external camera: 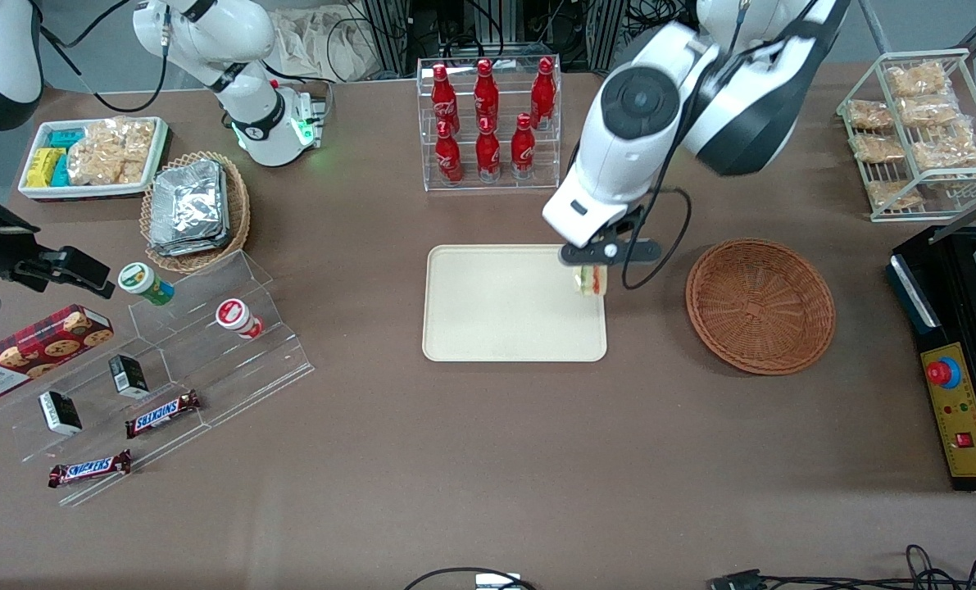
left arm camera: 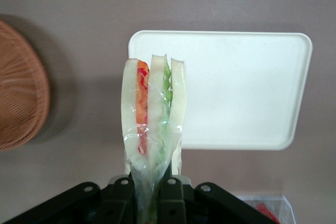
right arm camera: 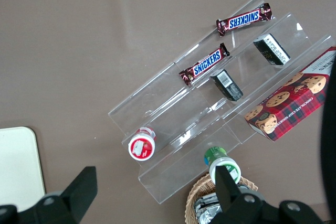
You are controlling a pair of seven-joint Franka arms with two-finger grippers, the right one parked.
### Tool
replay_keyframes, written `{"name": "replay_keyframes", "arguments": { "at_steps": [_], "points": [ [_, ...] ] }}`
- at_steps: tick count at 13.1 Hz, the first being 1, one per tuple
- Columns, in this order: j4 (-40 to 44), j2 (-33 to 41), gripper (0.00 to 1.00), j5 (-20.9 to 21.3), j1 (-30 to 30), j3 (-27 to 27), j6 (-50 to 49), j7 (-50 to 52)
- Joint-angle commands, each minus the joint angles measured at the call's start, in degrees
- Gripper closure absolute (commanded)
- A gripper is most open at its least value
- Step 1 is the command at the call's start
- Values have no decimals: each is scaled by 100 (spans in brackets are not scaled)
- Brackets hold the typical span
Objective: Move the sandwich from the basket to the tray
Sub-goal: 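Lower the sandwich onto the tray and open the left gripper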
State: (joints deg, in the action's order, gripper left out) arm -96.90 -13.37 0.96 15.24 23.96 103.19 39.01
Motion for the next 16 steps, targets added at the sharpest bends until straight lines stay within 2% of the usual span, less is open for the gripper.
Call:
{"name": "replay_keyframes", "arguments": {
  "at_steps": [1,5,8,11,12,13,14,16],
  "points": [
    [-1022,-182,94,106,-38,12,1286,19],
    [-1735,-938,95,843,-38,12,2659,19],
    [-1815,-1264,94,879,-47,3,3057,19],
    [-1807,-1344,90,1152,-91,-6,3066,19],
    [-1789,-1379,69,1152,-100,-14,3058,28],
    [-1789,-1388,15,1152,-117,-14,3057,45],
    [-1789,-1388,2,1152,-135,-14,3049,46],
    [-1780,-1362,1,1143,-144,-14,3005,124]
  ]
}}
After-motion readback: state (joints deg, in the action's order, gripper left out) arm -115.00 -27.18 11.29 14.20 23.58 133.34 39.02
